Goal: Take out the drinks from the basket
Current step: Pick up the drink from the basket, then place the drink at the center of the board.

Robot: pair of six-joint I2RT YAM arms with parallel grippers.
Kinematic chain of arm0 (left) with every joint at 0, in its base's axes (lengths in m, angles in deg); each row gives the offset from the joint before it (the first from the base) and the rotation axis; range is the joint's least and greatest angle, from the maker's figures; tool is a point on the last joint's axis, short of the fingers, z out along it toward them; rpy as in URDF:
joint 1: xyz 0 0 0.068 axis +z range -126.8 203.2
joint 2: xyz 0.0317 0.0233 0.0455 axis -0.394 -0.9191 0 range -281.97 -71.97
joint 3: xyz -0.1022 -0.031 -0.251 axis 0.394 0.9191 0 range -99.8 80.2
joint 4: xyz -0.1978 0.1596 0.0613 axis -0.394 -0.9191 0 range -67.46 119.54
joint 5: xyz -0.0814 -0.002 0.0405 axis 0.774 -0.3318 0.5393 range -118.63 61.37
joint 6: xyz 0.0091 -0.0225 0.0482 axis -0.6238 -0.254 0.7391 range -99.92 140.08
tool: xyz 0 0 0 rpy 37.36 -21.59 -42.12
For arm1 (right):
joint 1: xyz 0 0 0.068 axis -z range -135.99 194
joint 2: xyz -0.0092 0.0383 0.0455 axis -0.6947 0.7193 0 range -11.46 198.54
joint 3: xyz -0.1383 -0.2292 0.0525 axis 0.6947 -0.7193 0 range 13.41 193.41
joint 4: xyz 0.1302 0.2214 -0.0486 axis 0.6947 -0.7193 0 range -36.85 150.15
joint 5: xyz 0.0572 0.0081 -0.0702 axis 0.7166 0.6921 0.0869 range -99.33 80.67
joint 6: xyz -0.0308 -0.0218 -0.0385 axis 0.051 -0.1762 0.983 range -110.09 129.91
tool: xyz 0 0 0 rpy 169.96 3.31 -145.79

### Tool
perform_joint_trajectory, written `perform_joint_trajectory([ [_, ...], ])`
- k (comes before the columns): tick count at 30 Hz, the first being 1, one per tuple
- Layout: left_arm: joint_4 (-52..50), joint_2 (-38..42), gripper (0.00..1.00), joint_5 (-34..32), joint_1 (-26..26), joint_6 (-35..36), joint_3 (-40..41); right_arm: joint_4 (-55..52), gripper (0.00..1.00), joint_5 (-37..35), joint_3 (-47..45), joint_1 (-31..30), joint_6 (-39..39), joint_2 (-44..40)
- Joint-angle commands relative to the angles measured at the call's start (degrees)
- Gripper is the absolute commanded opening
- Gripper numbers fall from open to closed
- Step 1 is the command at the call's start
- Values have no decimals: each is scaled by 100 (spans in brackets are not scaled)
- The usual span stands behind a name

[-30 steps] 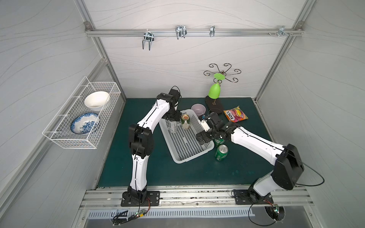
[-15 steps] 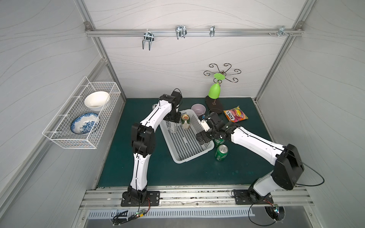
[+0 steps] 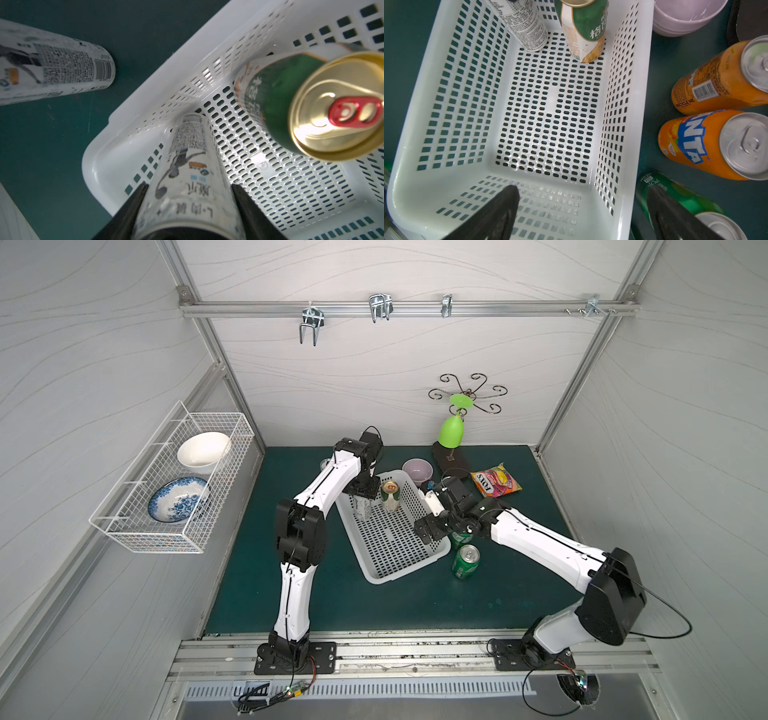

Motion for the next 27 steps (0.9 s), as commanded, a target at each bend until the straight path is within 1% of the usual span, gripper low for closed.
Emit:
perform_joint_trajectory([
  [1, -106, 580, 47, -202, 1, 51, -237, -18, 99, -60, -96, -31, 13, -230],
  [6, -187, 815, 47, -209, 26, 80, -373, -9, 99, -115, -217, -31, 2, -428],
  [17, -1026, 976, 46, -228, 242, 124, -1643, -106, 99, -165, -403, 164, 64, -881],
  [22, -1097, 1363, 47, -205, 414, 125, -1663, -150, 99, -172, -481, 235, 69, -1025],
  [27, -1196, 1755, 47, -206, 703, 147, -1654, -184, 99, -184, -527, 252, 48, -1109],
])
